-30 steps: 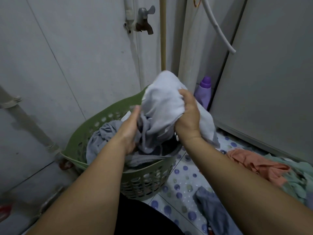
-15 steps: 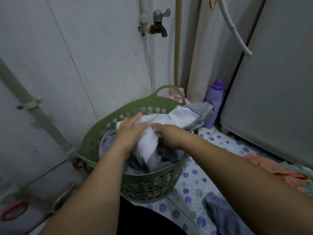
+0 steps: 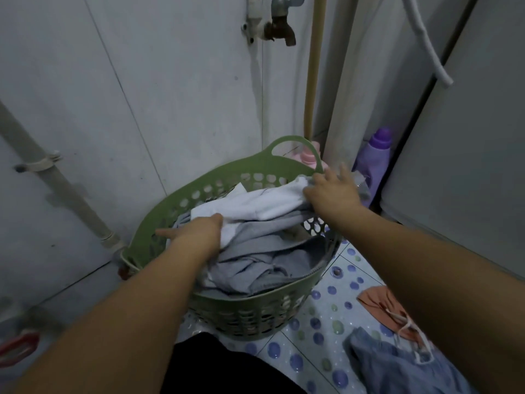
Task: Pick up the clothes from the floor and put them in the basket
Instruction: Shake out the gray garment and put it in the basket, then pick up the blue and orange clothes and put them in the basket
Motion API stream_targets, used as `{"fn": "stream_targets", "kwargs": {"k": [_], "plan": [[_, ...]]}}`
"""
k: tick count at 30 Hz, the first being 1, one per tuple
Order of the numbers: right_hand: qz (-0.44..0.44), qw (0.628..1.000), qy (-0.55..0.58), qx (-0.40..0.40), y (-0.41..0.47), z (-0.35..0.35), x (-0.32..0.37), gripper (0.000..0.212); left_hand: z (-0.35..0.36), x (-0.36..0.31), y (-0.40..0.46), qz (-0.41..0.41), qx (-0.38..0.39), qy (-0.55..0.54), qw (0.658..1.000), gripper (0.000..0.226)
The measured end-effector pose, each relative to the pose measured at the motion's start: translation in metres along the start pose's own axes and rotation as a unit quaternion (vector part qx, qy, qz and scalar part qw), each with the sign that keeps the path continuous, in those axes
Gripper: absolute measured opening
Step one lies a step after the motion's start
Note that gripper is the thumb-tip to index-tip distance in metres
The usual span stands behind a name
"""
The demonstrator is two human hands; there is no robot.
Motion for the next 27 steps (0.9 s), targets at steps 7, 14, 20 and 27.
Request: {"fn": "stream_targets", "kwargs": {"k": [7,14,20,27], "plan": [[-0.122,0.928,0.352,0.015,-0.001,-0.013,0.042,0.028,-0.023,0.031,-0.01,-0.15,0.107,0.237,0.954,0.067],[-0.104,0.946,0.108,0.289,-0.03,0.028,0.036,0.047,-0.008,-0.031,-0.013,0.075,0.084,0.127,0.985,0.092],[-0.007,0.918,0.379,0.113,-0.053,-0.012,-0.036,0.036,-0.004,-0.052,-0.022,0.061,0.134,0.186,0.972,0.078],[0.121,0.898,0.383,0.177,-0.153,0.053,-0.121,0.033,-0.04,-0.181,-0.073,0.262,-0.221,0.003,0.939,0.041]]}}
Point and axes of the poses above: each hand's wrist, its own y-axis towards the middle knuckle, its own z-axis out of the palm, x = y × z, the point moved 4 cm from there along y, towards the middle knuckle, and after that the axes turned 2 degrees about y, right-handed, at the moved point
